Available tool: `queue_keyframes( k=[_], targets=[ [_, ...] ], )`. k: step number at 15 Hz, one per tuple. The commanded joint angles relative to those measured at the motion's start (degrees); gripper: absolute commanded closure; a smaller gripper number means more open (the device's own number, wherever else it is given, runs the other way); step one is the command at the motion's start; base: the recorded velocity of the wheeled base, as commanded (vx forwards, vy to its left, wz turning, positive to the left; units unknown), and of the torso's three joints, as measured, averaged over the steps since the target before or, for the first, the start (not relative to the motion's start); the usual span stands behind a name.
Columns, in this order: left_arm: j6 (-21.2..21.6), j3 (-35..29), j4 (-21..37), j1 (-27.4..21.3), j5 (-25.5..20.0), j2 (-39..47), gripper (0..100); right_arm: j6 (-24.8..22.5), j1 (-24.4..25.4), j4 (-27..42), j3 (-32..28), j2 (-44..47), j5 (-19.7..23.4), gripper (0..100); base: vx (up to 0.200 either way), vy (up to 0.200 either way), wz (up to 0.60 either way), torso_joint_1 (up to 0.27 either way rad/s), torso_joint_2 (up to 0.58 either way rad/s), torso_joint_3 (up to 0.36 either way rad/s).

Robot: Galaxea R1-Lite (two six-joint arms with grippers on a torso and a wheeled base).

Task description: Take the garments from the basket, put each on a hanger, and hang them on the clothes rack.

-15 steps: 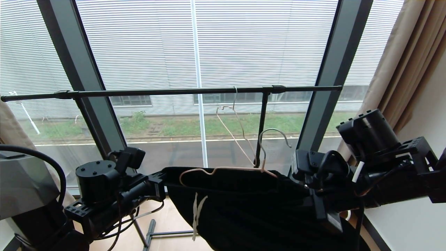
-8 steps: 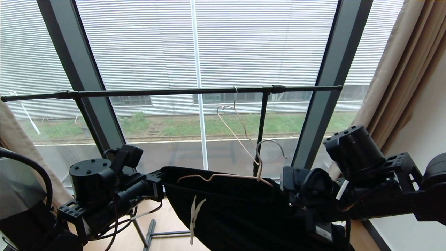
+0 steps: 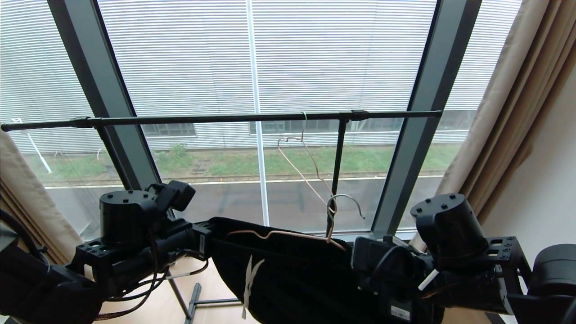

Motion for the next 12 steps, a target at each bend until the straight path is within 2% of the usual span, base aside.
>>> queue_keyframes(
  k=[1, 2, 4, 7, 12],
  targets=[
    [2.2, -2.7, 2.5, -1.8, 1.7, -3.3, 100, 0.0, 1.2, -2.9, 3.1, 1.2, -1.4, 100, 0.000, 0.000, 0.00, 0.000, 0.00, 0.000],
    [3.2, -3.8, 4.0, -2.7, 3.2, -3.3, 100, 0.0, 1.2, -5.0, 3.9, 1.9, -2.4, 100, 0.000, 0.000, 0.00, 0.000, 0.00, 0.000],
    [3.7, -7.3, 10.6, -5.8, 7.1, -4.2, 100, 0.0, 1.3, -11.6, 6.5, 4.5, -3.1, 100, 0.000, 0.000, 0.00, 0.000, 0.00, 0.000],
    [3.9, -12.5, 19.4, -8.2, 7.5, -6.4, 100, 0.0, 1.2, -22.4, 10.5, 7.5, -3.6, 100, 0.000, 0.000, 0.00, 0.000, 0.00, 0.000],
    [4.0, -16.6, 24.5, -11.1, 7.6, -6.2, 100, 0.1, 1.2, -23.8, 10.1, 11.1, -6.3, 100, 0.000, 0.000, 0.00, 0.000, 0.00, 0.000]
  ],
)
